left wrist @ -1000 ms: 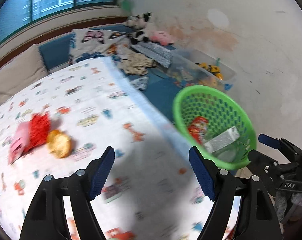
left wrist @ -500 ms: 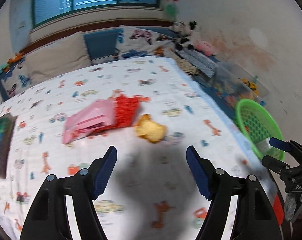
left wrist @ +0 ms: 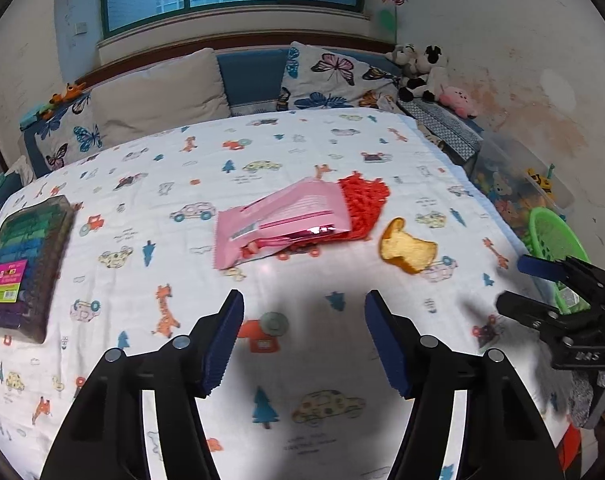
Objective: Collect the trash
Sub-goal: 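Grasp the yellow bread piece with the right tool while the left tool grasps the pink snack bag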
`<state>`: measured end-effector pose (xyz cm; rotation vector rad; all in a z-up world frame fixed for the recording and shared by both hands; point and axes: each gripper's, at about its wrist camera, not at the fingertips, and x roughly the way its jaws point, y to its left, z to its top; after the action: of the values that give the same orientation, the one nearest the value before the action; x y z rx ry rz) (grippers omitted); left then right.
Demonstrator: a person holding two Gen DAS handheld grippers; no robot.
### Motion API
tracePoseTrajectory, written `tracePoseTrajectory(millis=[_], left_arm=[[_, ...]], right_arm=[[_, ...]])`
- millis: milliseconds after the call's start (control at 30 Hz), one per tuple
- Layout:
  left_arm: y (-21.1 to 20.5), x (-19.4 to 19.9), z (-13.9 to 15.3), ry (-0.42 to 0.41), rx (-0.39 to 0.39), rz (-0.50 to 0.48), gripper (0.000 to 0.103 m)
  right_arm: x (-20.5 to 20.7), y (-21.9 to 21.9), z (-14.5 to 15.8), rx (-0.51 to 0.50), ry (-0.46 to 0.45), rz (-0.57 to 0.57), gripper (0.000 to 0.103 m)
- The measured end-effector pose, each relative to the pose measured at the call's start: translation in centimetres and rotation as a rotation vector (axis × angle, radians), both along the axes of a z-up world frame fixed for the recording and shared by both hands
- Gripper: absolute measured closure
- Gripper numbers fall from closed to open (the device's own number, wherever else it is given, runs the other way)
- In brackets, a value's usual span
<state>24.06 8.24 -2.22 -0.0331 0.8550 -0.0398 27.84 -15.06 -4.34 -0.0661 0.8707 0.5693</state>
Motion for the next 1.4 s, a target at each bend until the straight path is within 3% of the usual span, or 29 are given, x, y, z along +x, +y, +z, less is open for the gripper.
tracePoseTrajectory(millis=[667,867,1067,1167,1400], left_arm=[[2.8,2.6,-2.1,0.042,0.047,0.020,0.043],[2.5,4.1,-2.4,0.043,0.054,0.003,0.043],[1.4,5.1,-2.8,0.026,0.101,-0.038,0.042],[0.8,5.6,-3.0,0.021,0.130,-0.063,0.034],[0.1,7.0,-3.0,-0.009,0.191,-0.105,0.033]], right_arm=[[5.8,7.4,-3.4,-0.133,0.032,0.064,0.035],[6.1,7.6,-3.9,-0.169,0.020,0.045,0.046],[6.3,6.9,-3.6,-0.134,0.034,0.033,0.059],[6.2,6.3,-3.3,-0.120,0.039,0.021,0.061],[5.3,5.1,-2.6,-0.096,0.041,0.016,0.062]])
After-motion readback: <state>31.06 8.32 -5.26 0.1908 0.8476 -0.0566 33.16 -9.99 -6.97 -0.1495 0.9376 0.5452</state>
